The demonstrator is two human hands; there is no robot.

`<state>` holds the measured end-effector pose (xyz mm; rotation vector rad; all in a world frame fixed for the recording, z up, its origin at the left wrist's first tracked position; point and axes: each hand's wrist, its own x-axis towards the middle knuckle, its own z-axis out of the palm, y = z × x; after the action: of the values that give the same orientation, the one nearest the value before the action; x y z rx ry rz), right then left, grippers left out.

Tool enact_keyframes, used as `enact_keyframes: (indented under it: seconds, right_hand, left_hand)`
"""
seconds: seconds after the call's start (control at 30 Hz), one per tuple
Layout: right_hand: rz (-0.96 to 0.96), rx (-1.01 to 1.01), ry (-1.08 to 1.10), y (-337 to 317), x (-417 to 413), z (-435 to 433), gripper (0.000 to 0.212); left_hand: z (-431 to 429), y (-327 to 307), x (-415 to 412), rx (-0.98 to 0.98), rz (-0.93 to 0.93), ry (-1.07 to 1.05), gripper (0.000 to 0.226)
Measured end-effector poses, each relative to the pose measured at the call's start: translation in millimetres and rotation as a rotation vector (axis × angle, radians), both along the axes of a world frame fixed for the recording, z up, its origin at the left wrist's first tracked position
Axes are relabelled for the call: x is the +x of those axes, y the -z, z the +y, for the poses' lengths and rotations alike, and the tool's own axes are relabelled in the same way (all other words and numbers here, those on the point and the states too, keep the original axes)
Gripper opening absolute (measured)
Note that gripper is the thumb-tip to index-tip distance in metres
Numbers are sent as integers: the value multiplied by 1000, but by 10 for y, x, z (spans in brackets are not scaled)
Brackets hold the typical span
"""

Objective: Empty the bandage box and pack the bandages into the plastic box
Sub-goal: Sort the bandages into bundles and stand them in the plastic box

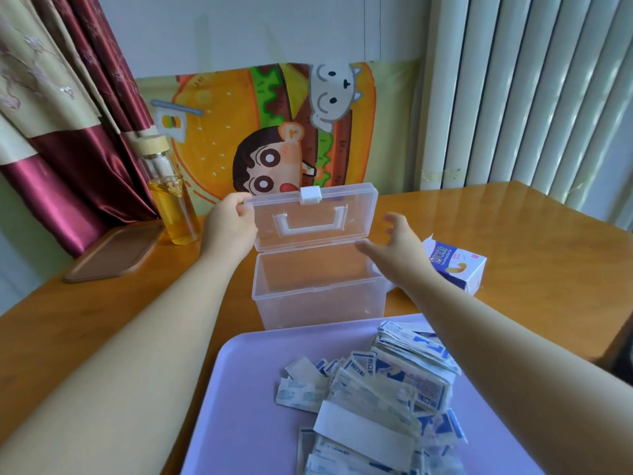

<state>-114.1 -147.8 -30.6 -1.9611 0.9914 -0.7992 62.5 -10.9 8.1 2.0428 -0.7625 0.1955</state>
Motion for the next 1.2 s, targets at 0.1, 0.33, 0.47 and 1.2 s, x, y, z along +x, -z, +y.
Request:
enact_keyframes:
  seconds: [0.1, 0.33, 0.47, 1.2]
  right_hand:
    - [152, 3, -89, 160, -57, 8, 55]
    - [197, -17, -120, 178, -127, -3, 45]
    - [175, -27, -130, 189, -148, 25, 46]
    - [384, -382, -441, 154, -1178, 744, 14]
  left_hand:
    - [-111, -49, 32, -83, 135, -18, 36]
    - [-219, 123, 19, 68, 213, 51, 55]
    - [-169, 319, -2, 105, 212, 84, 51]
    - [737, 762, -1292, 385, -127, 789, 30]
